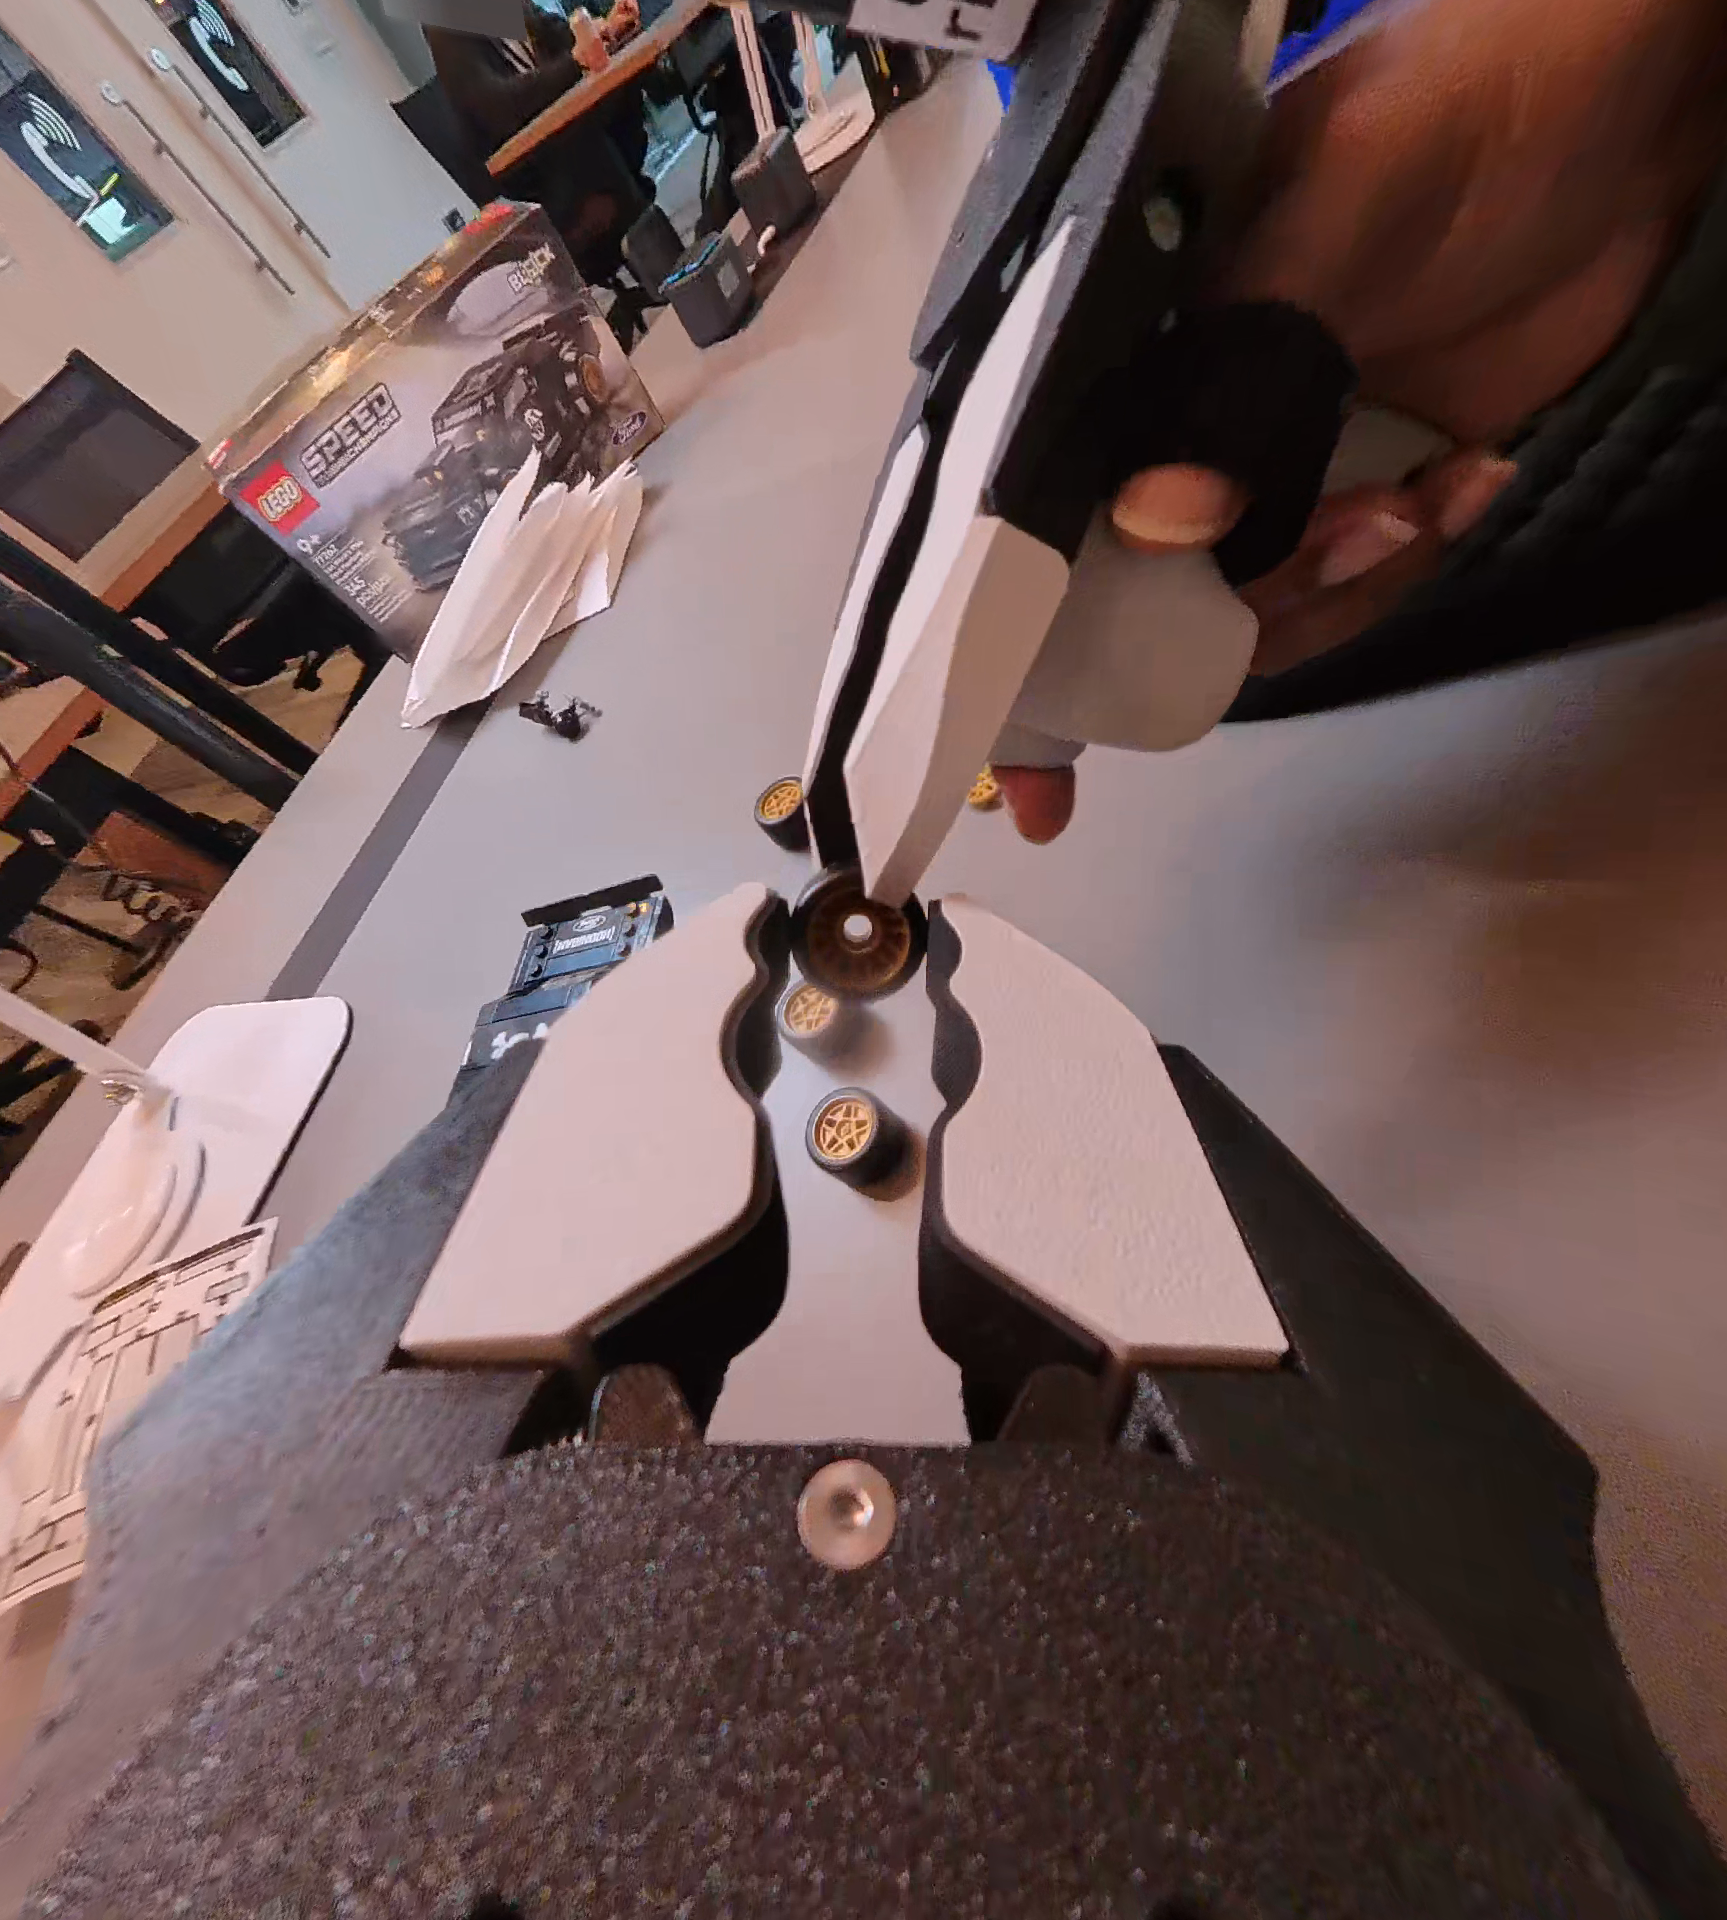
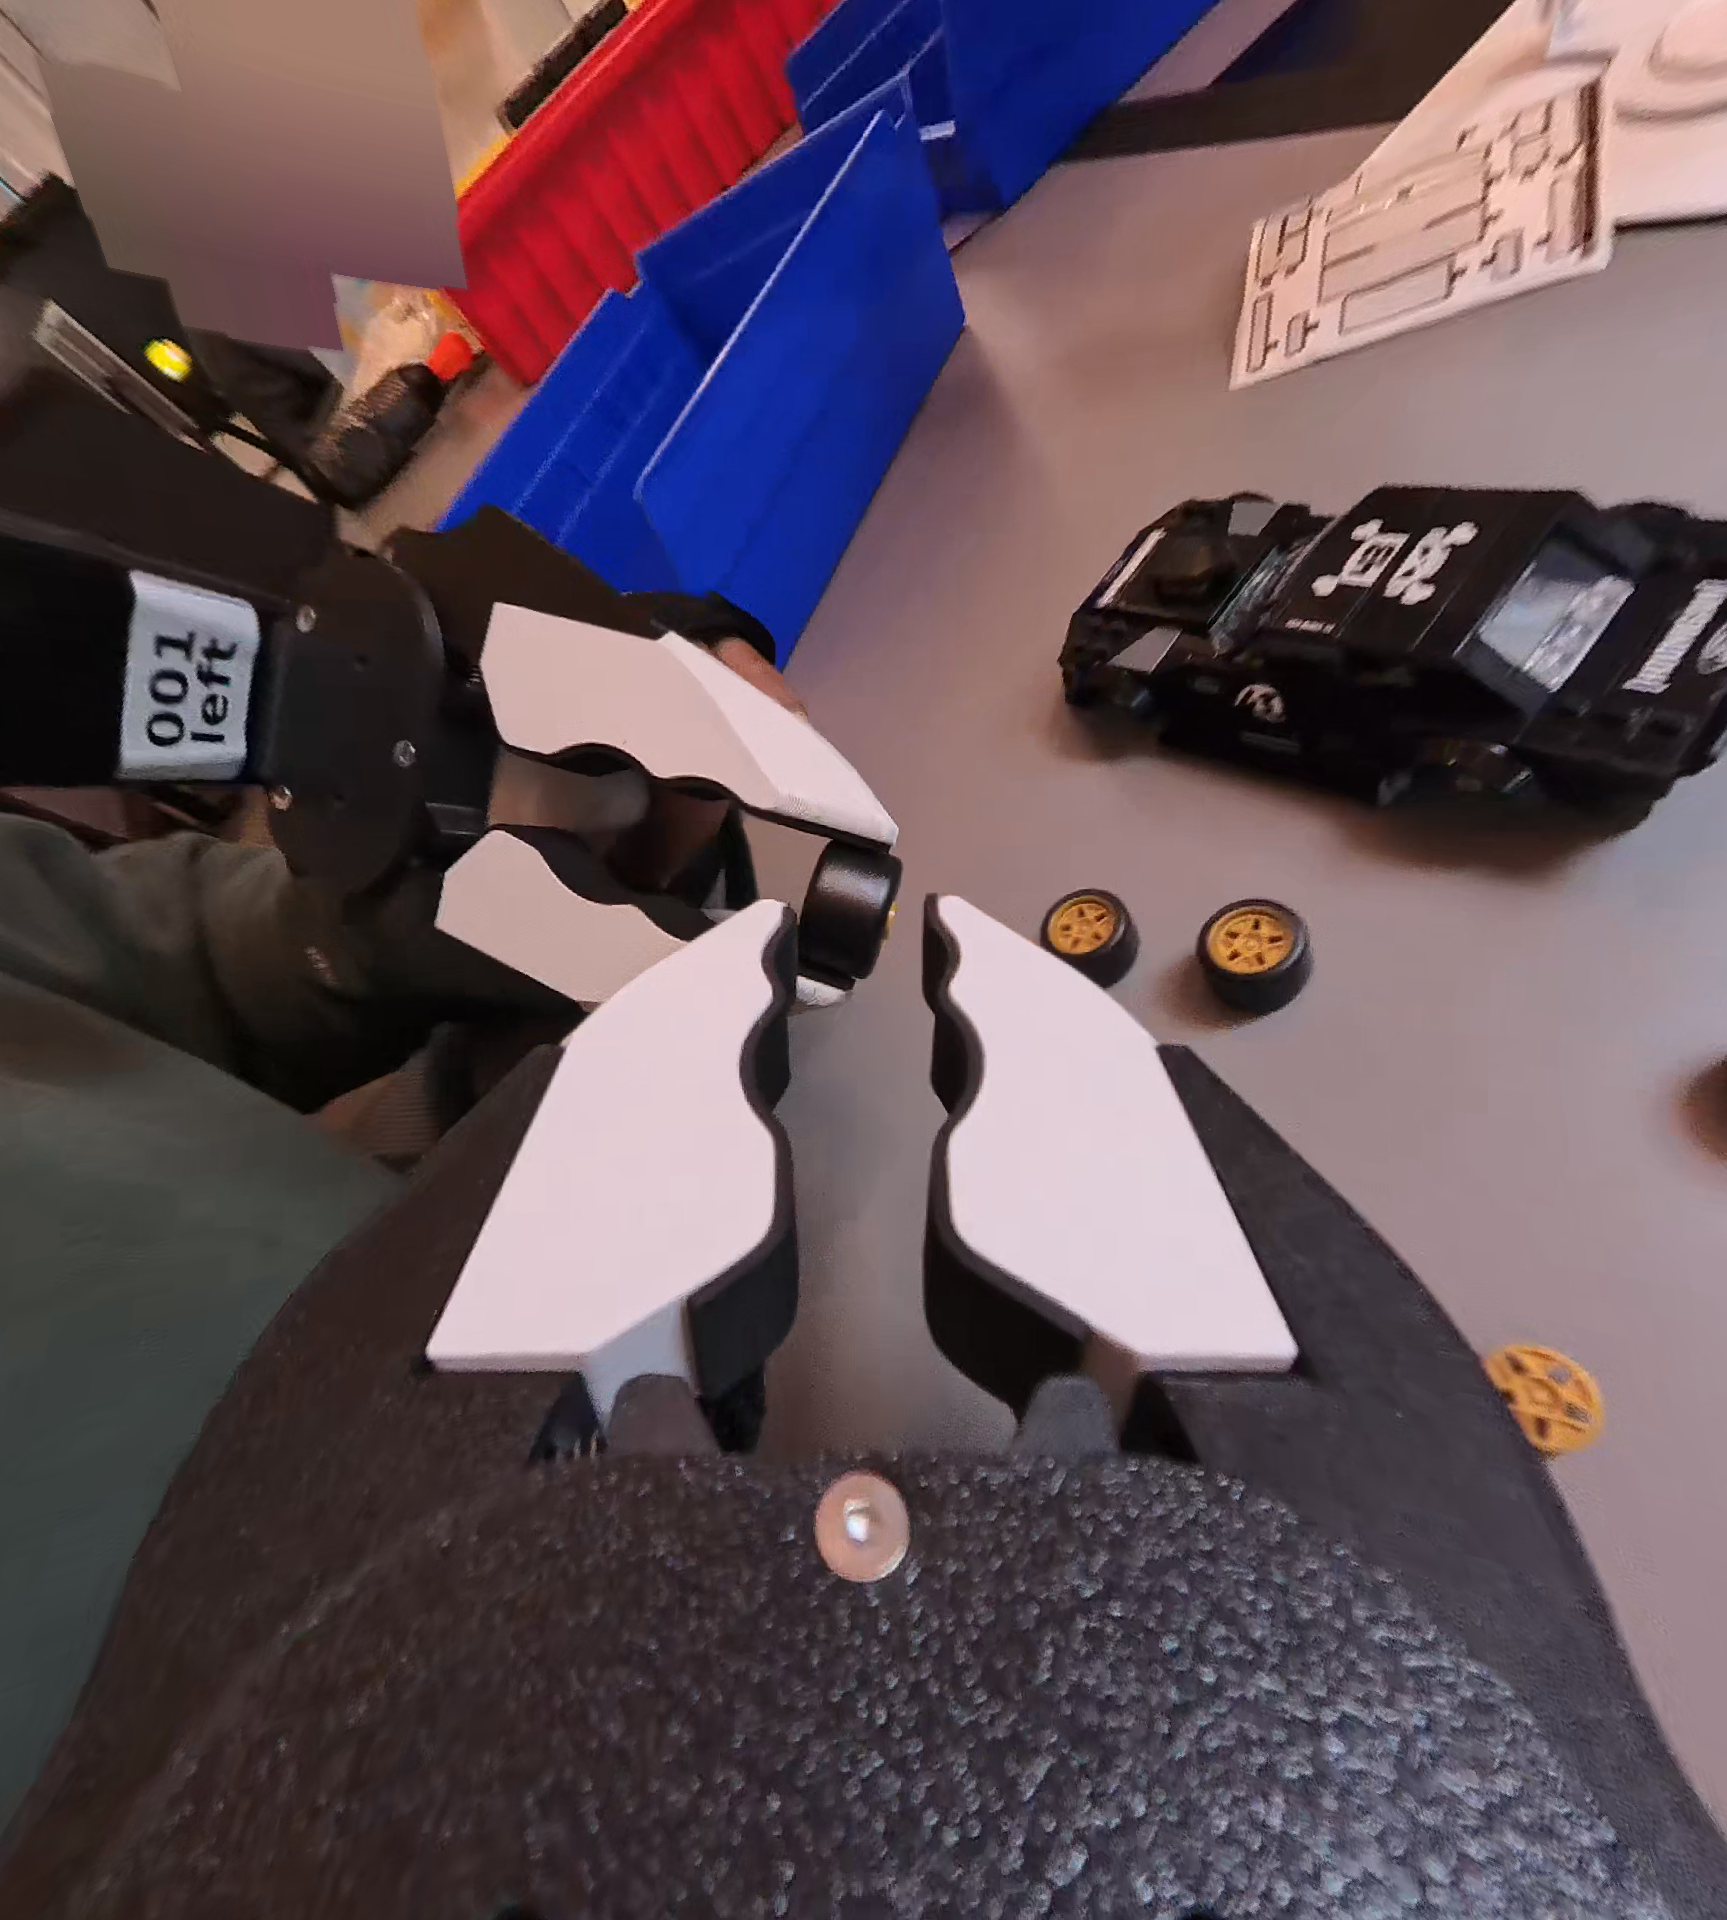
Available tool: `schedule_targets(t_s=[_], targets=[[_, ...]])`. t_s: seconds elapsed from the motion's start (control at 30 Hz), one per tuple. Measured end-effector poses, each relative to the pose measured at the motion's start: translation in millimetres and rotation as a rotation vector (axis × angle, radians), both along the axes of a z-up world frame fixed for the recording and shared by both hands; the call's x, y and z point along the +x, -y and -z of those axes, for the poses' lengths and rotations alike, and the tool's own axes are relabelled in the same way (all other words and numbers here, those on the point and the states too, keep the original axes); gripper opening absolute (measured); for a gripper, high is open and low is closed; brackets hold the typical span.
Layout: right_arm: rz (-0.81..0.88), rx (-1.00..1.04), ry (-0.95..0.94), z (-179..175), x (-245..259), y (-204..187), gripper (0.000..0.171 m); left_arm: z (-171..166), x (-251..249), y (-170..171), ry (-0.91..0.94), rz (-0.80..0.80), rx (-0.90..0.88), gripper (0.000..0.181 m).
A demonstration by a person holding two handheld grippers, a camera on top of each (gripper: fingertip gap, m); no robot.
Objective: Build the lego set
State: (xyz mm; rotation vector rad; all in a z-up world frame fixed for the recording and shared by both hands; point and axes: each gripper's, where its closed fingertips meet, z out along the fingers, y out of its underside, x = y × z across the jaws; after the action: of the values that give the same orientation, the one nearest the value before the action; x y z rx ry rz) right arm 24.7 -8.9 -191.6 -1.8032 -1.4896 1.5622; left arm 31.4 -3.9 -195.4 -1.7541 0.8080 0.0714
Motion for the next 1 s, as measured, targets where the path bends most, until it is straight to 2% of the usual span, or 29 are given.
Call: schedule_targets(t_s=[0.07, 0.33, 0.43, 0.5, 0.77, 0.87, 1.0], targets=[[0.002, -0.055, 0.011, 2.8, 0.7, -3.4, 0.017, -0.2, -0.5, 0.7, -0.007, 0.002, 0.003, 0.025], [-0.058, -0.135, 0.038, 5.2, 3.1, 5.7, 0.025, 1.7, 6.8, 2.7, -0.041, 0.035, 0.004, 0.025], [-0.081, -0.179, 0.05, 7.8, 2.4, 8.5, 0.021, 2.9, 10.3, 3.9, -0.062, 0.047, 0.011, 0.025], [-0.102, -0.244, 0.029, 3.6, 3.9, 7.6, 0.014, -2.2, 12.1, 4.7, -0.029, 0.058, 0.034, 0.025], [-0.261, -0.501, -0.048, -21.4, 16.5, 16.7, 0.013, -12.3, 20.6, 10.4, 0.087, 0.144, 0.074, 0.034], [-0.278, -0.521, -0.034, -19.6, 17.5, 21.1, 0.014, -14.1, 23.5, 12.2, 0.078, 0.161, 0.089, 0.027], [-0.265, -0.529, -0.019, -16.5, 16.6, 19.2, 0.014, -11.2, 22.7, 10.9, 0.068, 0.146, 0.08, 0.026]])
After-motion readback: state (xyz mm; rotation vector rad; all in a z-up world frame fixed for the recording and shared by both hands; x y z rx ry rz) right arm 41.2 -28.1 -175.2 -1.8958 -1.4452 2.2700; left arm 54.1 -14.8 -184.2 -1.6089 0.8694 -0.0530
